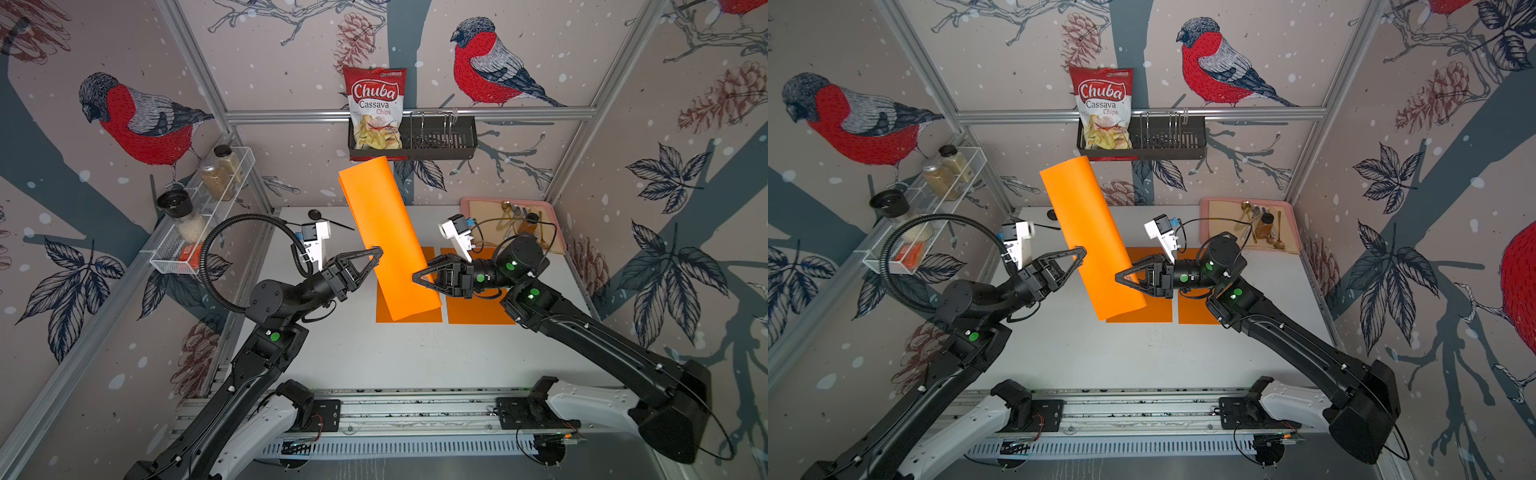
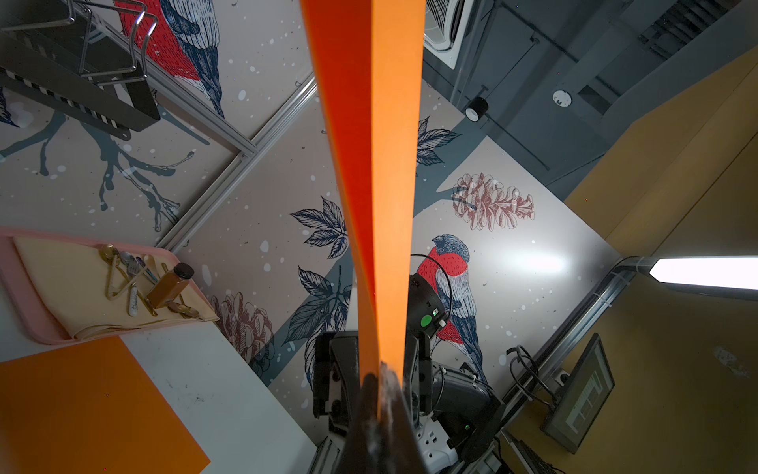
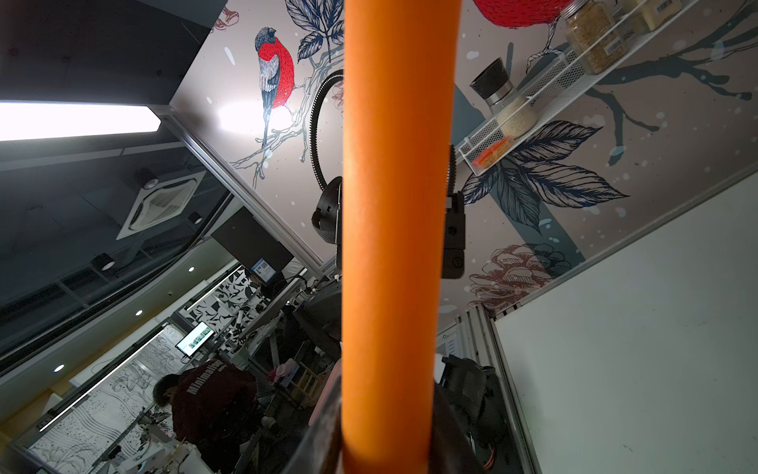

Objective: Fold the rectangular paper in half along the long edge
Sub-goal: Fold the paper.

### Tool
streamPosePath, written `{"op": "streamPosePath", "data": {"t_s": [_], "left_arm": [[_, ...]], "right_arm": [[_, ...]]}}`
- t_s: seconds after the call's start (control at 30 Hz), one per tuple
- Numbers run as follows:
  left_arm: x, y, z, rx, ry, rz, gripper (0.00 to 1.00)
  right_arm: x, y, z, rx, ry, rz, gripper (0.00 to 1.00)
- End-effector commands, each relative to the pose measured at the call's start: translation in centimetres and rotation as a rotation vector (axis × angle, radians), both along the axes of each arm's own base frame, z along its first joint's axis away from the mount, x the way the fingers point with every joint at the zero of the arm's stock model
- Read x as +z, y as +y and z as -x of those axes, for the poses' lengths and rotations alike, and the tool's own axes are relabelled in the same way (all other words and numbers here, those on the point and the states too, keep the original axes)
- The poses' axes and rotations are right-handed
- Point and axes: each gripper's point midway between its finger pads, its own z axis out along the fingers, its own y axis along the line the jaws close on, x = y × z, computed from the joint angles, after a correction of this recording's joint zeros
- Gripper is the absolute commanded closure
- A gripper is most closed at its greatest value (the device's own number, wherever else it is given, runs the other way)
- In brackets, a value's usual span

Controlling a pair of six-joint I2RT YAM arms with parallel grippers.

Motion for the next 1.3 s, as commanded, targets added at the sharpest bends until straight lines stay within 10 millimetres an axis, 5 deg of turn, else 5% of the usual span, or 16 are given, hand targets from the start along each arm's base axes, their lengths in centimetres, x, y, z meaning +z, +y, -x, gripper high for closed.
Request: {"op": "streamPosePath", "data": {"t_s": [0.0, 0.27, 0.5, 0.7, 1.0, 1.27], "left_arm": [[1.1, 0.2, 0.6, 0.001, -0.049, 0.019, 0.98], [1.1, 0.2, 0.8, -0.006, -0.057, 0.017, 1.00], [0.7, -0.4, 1.3, -0.065, -0.069, 0.004, 1.00], [-0.8, -1.4, 1.9, -0.174, -0.042, 0.001, 1.00], [-1.9, -1.9, 2.6, -0.238, -0.011, -0.023, 1.00], [-2.6, -2.1, 2.4, -0.241, 0.012, -0.039, 1.00]], "right_arm": [[0.6, -0.1, 0.0, -0.009, -0.031, -0.019, 0.69], [0.7, -0.2, -0.2, -0.016, -0.028, -0.021, 0.63], [1.1, -0.5, -1.1, -0.041, -0.029, -0.026, 0.38], [2.3, -0.6, -2.1, -0.063, -0.052, -0.046, 0.28], [4.0, 0.0, -3.5, -0.069, -0.073, -0.093, 0.27], [3.4, 0.7, -4.7, -0.076, -0.043, -0.095, 0.31]]}}
